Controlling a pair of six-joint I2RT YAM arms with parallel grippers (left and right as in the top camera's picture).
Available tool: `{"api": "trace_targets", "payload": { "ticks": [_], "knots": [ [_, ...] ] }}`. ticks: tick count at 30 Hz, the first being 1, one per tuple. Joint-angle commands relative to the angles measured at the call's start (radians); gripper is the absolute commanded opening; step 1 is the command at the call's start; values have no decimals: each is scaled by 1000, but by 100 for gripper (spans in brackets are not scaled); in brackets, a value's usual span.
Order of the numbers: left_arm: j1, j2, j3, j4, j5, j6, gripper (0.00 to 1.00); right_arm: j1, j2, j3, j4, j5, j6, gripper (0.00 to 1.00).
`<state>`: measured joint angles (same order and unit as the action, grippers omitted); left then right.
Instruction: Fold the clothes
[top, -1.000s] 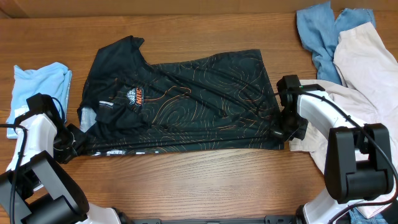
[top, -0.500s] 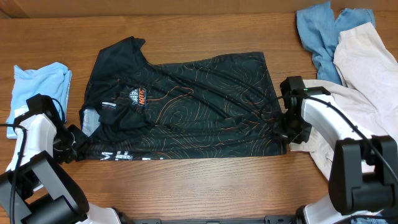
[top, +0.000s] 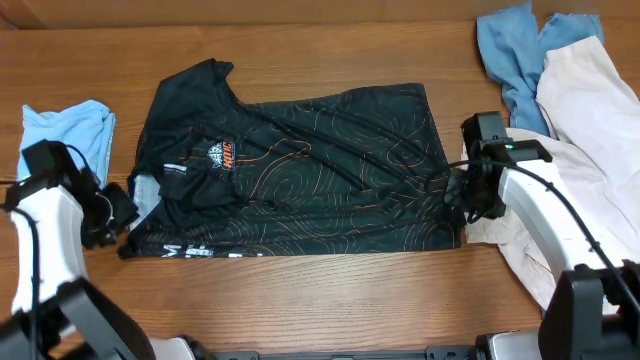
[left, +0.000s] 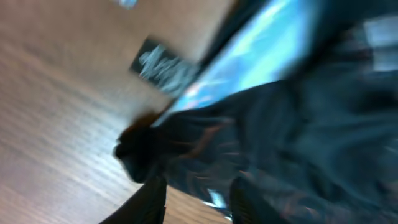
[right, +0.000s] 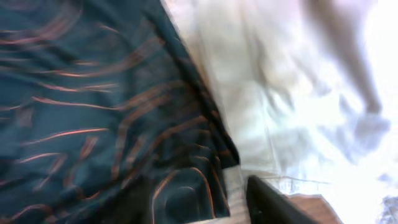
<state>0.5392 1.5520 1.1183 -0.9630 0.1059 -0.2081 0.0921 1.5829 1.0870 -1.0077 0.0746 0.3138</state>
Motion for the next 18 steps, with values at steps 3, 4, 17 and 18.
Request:
{"api": "trace_targets", "payload": {
  "ticks": [3, 4, 17, 18],
  "knots": [
    [-53, -108, 77, 47, 221, 127, 100, -2, -51, 151, 30, -154, -171, 65],
    [-72, -106, 97, 49, 220, 127, 100, -2, -51, 172, 31, -180, -190, 67],
    [-208, 369, 665, 14, 226, 134, 100, -2, -50, 229, -21, -192, -192, 71],
    [-209, 421, 720, 3, 236, 135, 100, -2, -50, 229, -24, -192, -192, 71]
  ]
}}
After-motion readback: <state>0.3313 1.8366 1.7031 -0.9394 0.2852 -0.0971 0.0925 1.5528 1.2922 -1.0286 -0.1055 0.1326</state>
